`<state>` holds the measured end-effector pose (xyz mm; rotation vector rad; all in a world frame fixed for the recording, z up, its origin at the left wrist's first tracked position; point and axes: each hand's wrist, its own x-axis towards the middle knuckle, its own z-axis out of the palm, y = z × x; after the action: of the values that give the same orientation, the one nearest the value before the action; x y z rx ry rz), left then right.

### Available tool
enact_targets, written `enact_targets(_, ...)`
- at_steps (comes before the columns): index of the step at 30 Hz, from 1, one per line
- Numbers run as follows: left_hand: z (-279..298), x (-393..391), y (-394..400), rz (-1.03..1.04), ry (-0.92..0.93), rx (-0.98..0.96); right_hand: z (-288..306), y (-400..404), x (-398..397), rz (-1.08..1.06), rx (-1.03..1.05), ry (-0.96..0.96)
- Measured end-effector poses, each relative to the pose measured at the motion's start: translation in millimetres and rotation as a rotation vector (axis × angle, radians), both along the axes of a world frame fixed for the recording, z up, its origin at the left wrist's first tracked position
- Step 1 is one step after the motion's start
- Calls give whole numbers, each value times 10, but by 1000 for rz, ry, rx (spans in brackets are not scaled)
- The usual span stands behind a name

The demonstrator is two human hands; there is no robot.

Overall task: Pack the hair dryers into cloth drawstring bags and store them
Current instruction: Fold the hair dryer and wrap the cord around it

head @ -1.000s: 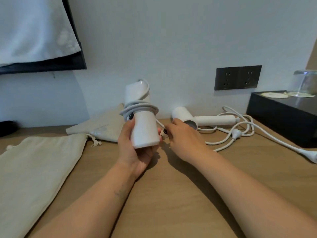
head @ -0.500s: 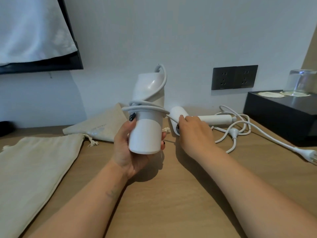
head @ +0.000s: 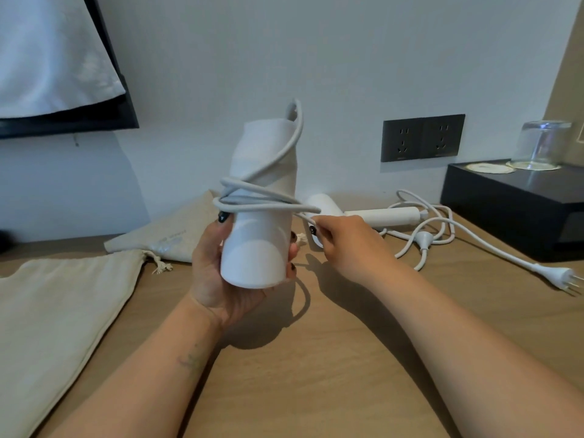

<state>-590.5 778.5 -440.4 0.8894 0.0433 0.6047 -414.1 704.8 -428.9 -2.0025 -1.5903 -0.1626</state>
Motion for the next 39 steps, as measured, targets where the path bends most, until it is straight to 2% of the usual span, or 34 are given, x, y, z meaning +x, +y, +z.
enact_targets(5, 68, -27, 2, 3, -57, -29, 18, 23, 113, -103, 31, -69)
enact_targets(9, 94, -32, -31, -25, -19, 84, 36, 31, 330, -188, 113, -15)
enact_targets(12, 98, -24, -63, -31, -10, 128, 13, 15, 356, -203, 98, -38)
enact_targets(16, 83, -41, -28, -39, -40, 85, 10, -14, 235, -215, -10, -148)
enact_targets(19, 64, -57, -27, -62, -59, 61, 22, 30, 97, -300, -116, -317)
enact_targets(21, 46, -49, -39, -85, -67, 52, 39, 61, 18, -338, -94, -392)
enact_targets(23, 22, -32, -41, -145, -95, 37, 81, 56, -83, -253, 14, -358)
enact_targets(25, 5, -18, -34, -232, -137, 23, 93, 44, -186, -113, 72, -235)
enact_targets(27, -7, -24, -14, -264, -139, 44, 107, -4, -229, -26, 100, 4)
enact_targets(31, 11, -17, 16, -130, -48, 71, 162, 14, -78, 17, 142, 472)
enact_targets(35, 19, 53, -4, 51, 22, 93, 219, 2, 7, 98, -49, 892)
enact_targets(39, -10, 69, -26, 121, 66, 167, 218, -9, 66, 218, -100, 1145)
